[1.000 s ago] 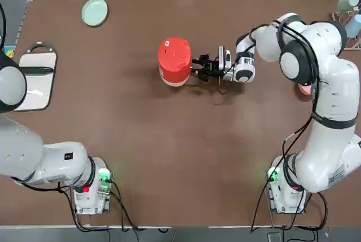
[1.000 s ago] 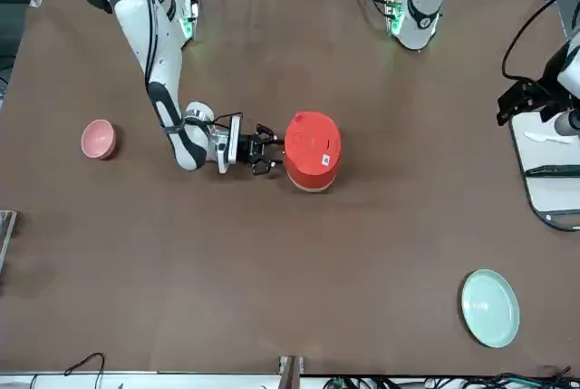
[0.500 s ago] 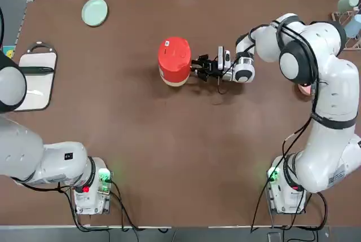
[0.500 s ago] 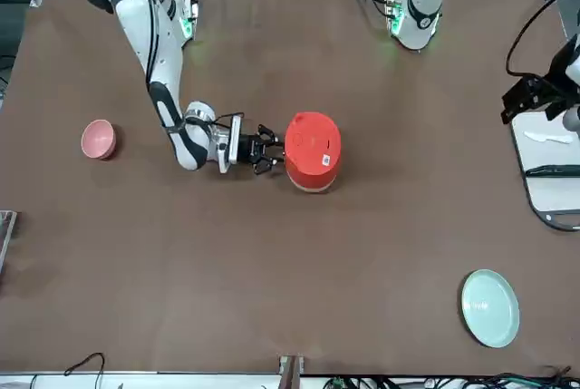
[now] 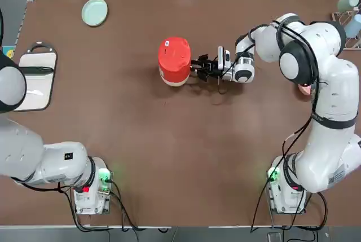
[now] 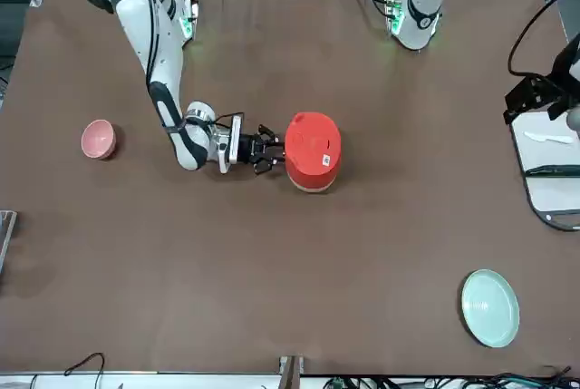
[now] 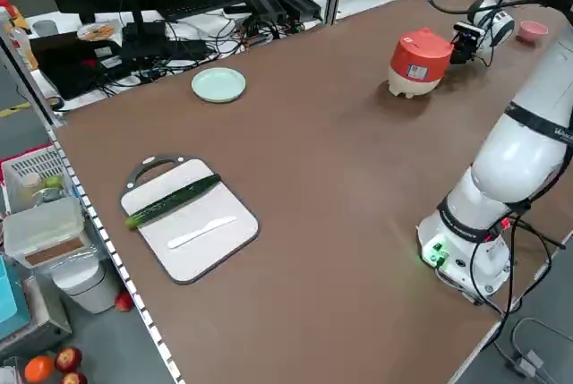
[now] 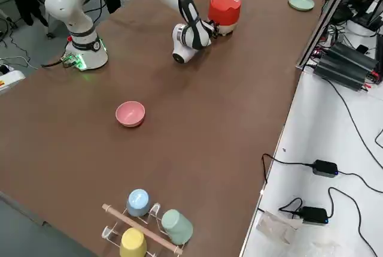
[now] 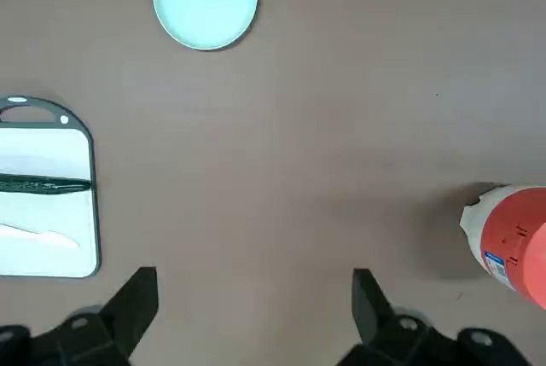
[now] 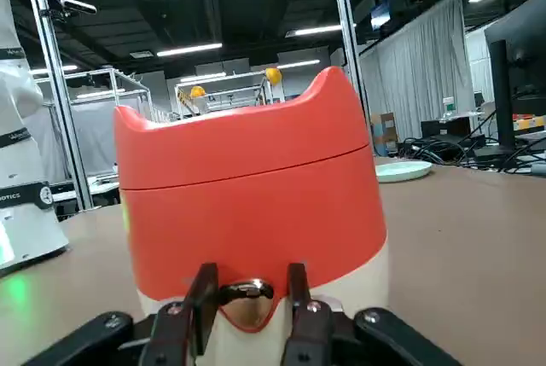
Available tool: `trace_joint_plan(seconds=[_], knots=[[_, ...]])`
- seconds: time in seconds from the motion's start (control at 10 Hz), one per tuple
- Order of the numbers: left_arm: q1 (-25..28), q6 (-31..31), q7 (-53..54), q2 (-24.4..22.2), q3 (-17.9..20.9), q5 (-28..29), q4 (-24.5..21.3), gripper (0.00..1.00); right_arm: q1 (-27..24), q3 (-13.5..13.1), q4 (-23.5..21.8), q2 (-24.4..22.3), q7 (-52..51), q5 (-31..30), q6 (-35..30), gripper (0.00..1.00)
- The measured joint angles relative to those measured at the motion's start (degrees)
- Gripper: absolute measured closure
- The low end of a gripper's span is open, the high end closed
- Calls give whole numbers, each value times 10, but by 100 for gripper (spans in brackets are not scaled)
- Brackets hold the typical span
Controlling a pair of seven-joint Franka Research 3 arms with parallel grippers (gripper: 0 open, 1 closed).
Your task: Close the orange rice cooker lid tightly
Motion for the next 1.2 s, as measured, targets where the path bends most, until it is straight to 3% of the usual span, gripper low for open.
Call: trace_joint_plan(seconds=[0.4, 0.6, 0.8, 0.9, 1.0, 1.2], knots=[[0, 0, 0, 0, 0, 0, 0, 0, 0, 0, 0, 0, 3, 1, 1, 58], [0, 0, 0, 0, 0, 0, 0, 0, 0, -1, 3, 0, 7, 5, 2, 30], [0, 0, 0, 0, 0, 0, 0, 0, 0, -1, 5, 1, 8, 8, 2, 18], [0, 0, 0, 0, 0, 0, 0, 0, 0, -2, 5, 1, 8, 8, 2, 5], [0, 0, 0, 0, 0, 0, 0, 0, 0, -3, 6, 1, 10, 9, 2, 0], [0, 0, 0, 0, 0, 0, 0, 0, -2, -5, 7, 1, 13, 10, 2, 0]])
